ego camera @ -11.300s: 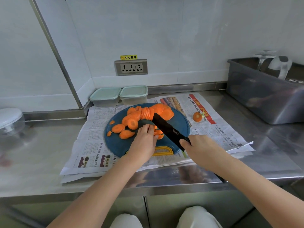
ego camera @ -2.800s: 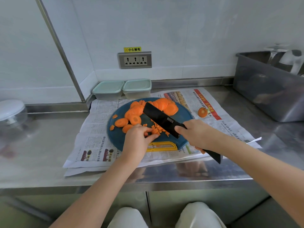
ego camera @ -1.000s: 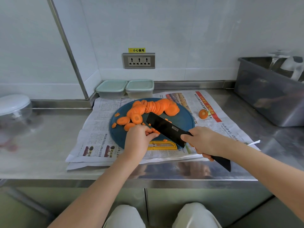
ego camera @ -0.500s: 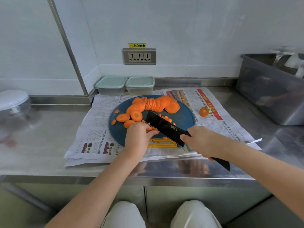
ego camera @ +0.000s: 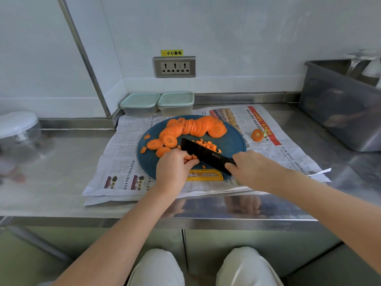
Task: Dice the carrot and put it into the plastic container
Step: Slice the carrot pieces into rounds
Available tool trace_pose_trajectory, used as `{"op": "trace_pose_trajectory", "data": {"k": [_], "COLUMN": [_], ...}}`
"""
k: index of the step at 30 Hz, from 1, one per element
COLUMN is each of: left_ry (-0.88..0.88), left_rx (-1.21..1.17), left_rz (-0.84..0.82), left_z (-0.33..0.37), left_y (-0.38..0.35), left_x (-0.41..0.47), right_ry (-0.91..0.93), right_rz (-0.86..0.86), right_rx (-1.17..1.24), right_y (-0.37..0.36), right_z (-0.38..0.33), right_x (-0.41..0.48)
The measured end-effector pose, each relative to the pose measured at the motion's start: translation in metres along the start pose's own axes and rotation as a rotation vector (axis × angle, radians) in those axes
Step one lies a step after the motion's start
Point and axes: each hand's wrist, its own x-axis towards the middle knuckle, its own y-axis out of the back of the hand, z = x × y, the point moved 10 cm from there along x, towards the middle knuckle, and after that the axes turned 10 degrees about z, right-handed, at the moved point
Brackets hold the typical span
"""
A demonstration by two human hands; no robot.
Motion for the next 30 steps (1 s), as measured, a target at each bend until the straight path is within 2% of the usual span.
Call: {"op": "trace_pose_trajectory", "data": {"k": [4, 8, 11, 20, 25, 30], "left_ry": [0.071, 0.135, 0.125, 0.137, 0.175, 0.163], "left_rx": [-0.079, -0.093, -0.037, -0.090, -0.084, -0.066], "left_rz": [-0.098, -0.216, -0.190, -0.082, -0.048, -0.039], "left_z": [-0.008, -0.016, -0.020, -0.005, 0.009, 0.004], "left_y": [-0.006, -0.002, 0.004, -0.005, -0.013, -0.009], "left_x": [-0.001, 0.003, 0.005, 0.003, 0.006, 0.000], "right_ry": [-0.121, -0.127, -0.129, -0.096, -0.117, -0.019], "right_rz": [-0.101, -0.135, -0.121, -0.134, -0.109, -0.107], "right_rx": [0.096, 0.148, 0.186, 0.280, 0.265, 0.196], "right_y": [0.006, 0.009, 0.012, 0.016, 0.017, 0.013], "right_z": [0.028, 0.030, 0.027, 0.019, 0.026, 0.017], "right_x": [-0.012, -0.017, -0.017, -0.021, -0.020, -0.023]}}
